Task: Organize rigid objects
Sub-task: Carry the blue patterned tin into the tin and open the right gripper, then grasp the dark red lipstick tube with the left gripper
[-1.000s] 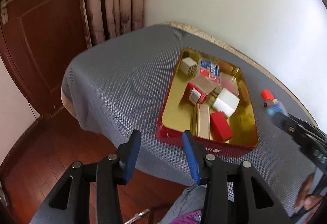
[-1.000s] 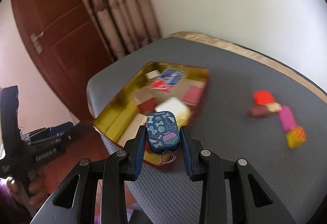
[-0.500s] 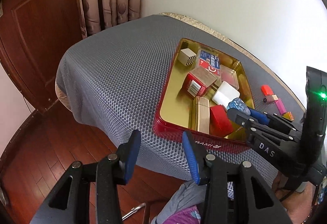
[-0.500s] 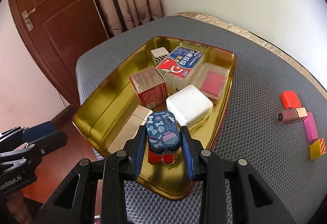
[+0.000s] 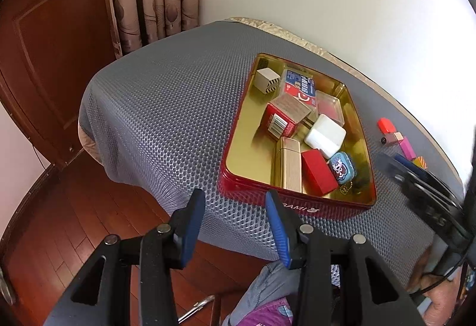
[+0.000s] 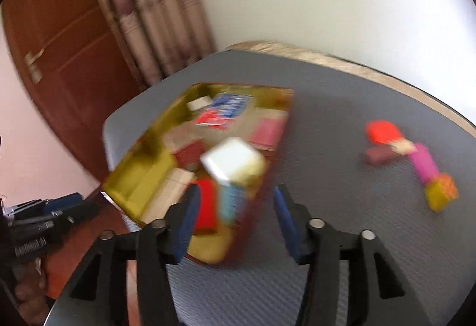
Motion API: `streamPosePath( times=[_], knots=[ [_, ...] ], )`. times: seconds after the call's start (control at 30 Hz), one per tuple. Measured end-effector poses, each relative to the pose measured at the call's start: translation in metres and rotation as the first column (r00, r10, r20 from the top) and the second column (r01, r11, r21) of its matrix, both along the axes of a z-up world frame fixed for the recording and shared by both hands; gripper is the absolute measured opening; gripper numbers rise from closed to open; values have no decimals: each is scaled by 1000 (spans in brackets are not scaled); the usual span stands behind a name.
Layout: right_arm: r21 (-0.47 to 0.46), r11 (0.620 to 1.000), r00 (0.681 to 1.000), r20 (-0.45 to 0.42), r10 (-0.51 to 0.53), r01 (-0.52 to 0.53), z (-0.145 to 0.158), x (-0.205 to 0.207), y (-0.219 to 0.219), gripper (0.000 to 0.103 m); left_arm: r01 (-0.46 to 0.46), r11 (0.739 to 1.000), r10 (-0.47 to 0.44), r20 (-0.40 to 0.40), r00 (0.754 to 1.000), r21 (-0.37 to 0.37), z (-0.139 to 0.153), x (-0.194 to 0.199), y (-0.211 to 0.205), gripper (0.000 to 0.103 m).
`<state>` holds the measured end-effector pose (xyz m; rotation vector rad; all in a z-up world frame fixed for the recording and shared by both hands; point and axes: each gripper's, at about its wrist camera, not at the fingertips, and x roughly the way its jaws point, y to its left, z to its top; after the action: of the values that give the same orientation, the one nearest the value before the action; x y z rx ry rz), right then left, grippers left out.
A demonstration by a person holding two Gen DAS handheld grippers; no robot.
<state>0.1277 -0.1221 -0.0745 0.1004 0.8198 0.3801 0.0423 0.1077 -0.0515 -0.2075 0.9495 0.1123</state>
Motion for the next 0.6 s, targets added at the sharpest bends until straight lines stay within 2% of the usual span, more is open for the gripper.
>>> streamPosePath(
  times=[0.07,0.2,0.27,0.3,0.37,0.4,0.47,0.53,0.6],
  knots=[
    [-51,993,995,4,-104,105,-9,-14,-39,62,11,1000,-11,3,1000,6,1,-1,-3,43],
    [-192,942,959,-20,-283,274,-35,-30,-112,63,76,997,-77,42,996,22,8,-7,-16,43],
    [-287,882,920,-9,-392,373,-46,-41,-157,65,132,991,-133,64,989,19,14,-11,-25,43],
    [-314,864,909,-4,-416,394,-48,-44,-168,67,187,982,-187,81,979,15,18,-13,-35,43],
    [-386,806,877,20,-479,449,-54,-50,-200,81,260,965,-264,107,959,43,26,-18,-53,43],
    [-407,783,864,33,-503,471,-56,-54,-213,84,286,957,-291,116,950,58,30,-20,-62,43],
    [-395,768,841,26,-540,505,-60,-59,-241,86,359,932,-363,113,925,55,37,-17,-82,43],
    [-309,780,820,-3,-573,544,-59,-63,-260,86,431,902,-432,104,896,25,44,-4,-105,43],
    [-274,782,812,-11,-584,559,-59,-65,-267,86,495,868,-495,99,863,26,52,17,-135,43]
  ],
)
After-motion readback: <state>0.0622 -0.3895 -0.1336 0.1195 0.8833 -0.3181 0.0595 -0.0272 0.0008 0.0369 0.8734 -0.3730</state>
